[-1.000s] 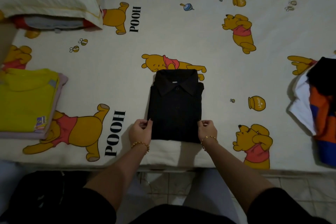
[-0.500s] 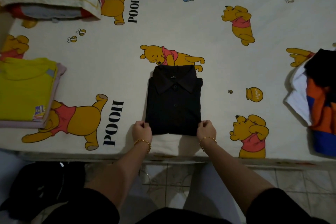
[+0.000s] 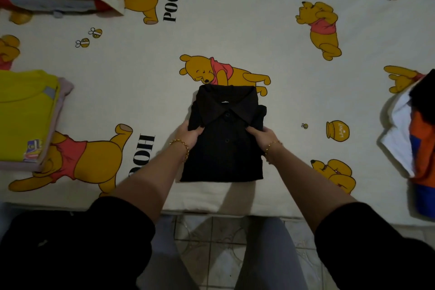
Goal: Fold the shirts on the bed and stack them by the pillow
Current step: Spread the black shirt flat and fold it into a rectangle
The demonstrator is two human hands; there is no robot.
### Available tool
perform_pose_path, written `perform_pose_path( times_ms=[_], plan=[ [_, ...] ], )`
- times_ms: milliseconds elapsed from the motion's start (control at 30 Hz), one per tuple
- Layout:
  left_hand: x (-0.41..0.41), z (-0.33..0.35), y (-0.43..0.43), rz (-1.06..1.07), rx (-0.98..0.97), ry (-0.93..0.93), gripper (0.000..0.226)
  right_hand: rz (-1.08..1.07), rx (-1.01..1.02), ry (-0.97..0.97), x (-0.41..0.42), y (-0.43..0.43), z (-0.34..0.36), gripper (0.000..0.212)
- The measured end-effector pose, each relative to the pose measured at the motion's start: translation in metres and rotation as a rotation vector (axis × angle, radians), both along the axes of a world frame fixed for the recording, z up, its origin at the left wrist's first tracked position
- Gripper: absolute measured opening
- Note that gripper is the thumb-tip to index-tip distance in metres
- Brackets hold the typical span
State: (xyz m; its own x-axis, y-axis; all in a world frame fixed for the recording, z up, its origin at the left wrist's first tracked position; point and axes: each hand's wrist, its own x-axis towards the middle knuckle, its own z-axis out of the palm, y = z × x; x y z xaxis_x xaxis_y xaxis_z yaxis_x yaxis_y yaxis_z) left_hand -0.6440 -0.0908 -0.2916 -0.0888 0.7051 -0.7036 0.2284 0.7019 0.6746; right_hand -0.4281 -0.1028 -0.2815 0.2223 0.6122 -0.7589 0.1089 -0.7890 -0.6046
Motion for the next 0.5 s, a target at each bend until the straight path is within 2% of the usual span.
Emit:
perform_pose_path(
  times_ms=[67, 200, 367, 500],
  plan=[
    [-0.012, 0.009, 0.004, -0.003, 0.065, -0.021, 0.048, 0.037, 0.081, -0.045, -0.010, 0.004, 0.013, 0.039],
    [-0.058, 0.042, 0.005, -0.034, 0.135, 0.002, 0.044, 0.049, 0.210, -0.064, -0.054, 0.000, 0.048, 0.036],
    [-0.158, 0.097, 0.007, -0.069, 0.220, -0.002, 0.045, 0.064, 0.306, -0.147, -0.153, -0.004, 0.101, 0.038],
    [-0.227, 0.131, 0.015, -0.051, 0.307, 0.027, 0.042, 0.038, 0.380, -0.112, -0.225, 0.000, 0.132, 0.037]
  ],
)
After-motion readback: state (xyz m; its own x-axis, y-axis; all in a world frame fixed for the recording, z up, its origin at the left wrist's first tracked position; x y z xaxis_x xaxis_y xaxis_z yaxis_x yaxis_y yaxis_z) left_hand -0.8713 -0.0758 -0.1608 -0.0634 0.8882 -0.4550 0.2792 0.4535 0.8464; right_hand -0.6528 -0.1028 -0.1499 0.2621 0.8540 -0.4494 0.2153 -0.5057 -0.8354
